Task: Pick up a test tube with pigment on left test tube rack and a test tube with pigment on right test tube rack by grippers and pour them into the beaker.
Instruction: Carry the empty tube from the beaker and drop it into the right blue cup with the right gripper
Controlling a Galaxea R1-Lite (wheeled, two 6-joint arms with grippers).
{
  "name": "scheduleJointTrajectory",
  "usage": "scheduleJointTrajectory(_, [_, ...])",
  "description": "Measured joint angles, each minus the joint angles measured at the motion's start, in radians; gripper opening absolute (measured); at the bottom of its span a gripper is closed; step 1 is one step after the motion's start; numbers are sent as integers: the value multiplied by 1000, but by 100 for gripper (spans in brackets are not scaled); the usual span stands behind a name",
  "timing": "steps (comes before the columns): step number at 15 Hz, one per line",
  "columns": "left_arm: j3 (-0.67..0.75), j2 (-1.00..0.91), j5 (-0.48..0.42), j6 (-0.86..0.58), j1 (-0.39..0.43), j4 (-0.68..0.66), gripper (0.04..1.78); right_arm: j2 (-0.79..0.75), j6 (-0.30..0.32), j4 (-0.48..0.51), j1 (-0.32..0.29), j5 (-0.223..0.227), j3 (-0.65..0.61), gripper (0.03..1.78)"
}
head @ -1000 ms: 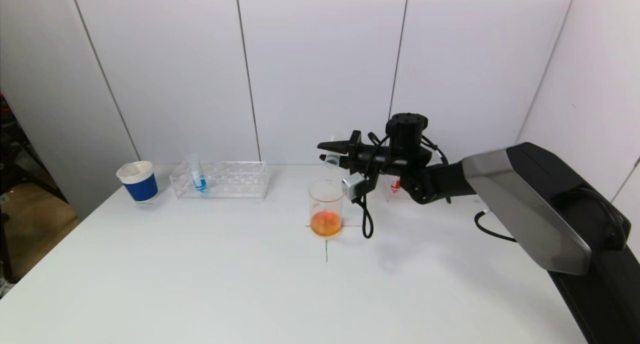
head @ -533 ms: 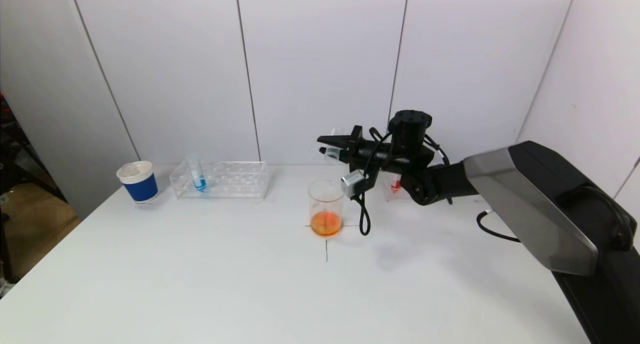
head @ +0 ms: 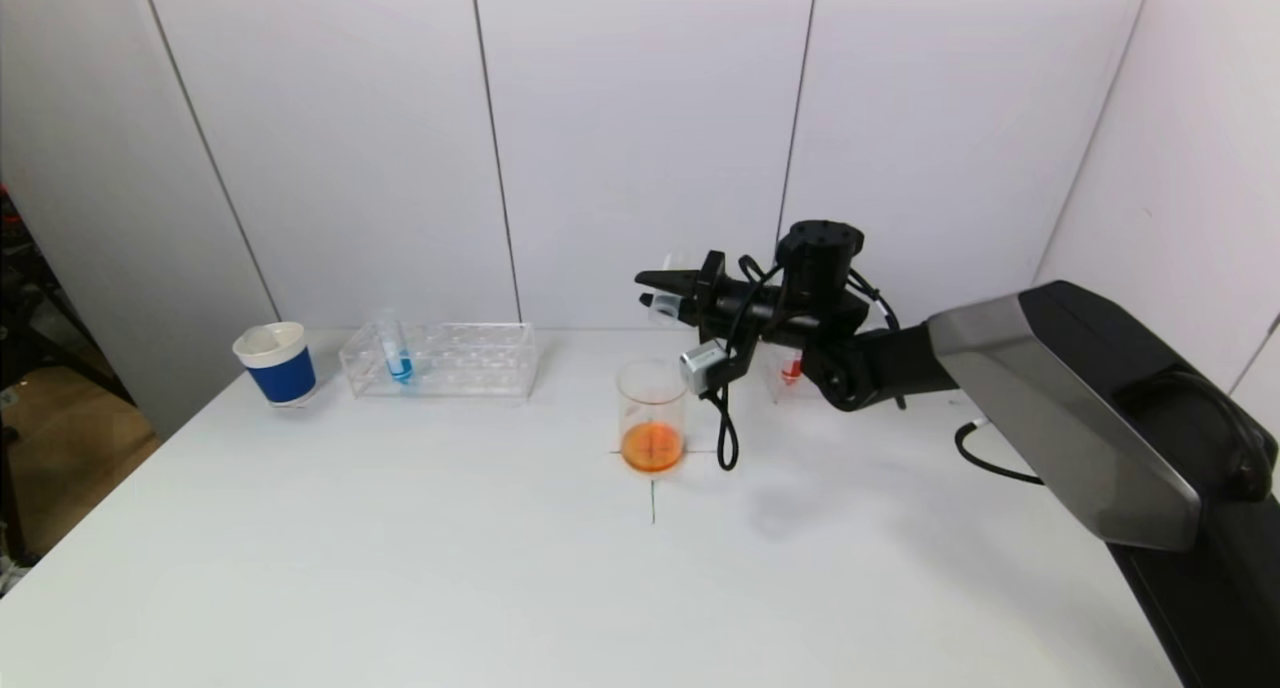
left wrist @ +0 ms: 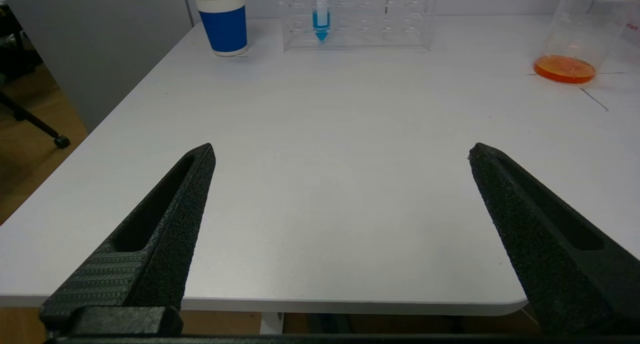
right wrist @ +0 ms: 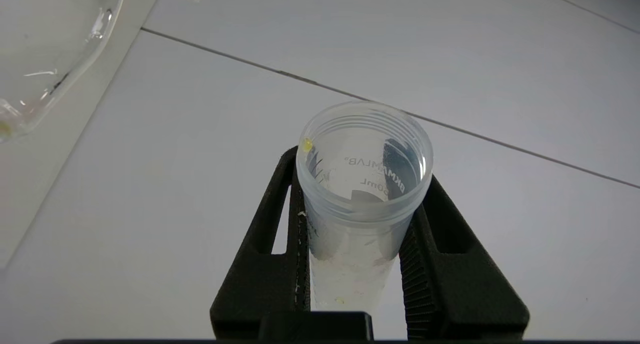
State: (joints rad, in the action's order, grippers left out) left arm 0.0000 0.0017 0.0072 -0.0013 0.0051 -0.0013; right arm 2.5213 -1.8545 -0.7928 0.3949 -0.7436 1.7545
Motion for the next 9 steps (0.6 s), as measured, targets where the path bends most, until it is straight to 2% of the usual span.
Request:
scheduleJointTrajectory(4, [0, 0, 0, 0, 0, 0, 177, 0, 74, 4, 0, 27, 5, 56])
scheduleJointTrajectory(5, [0, 0, 0, 0, 0, 0, 177, 0, 120, 4, 1, 37, 9, 56])
scheduleJointTrajectory(7, [0, 0, 0, 0, 0, 0, 177, 0, 267, 4, 3, 65, 28, 56])
scheduleJointTrajectory(9, [0, 0, 0, 0, 0, 0, 177, -4, 428, 8, 5, 113, 51, 56])
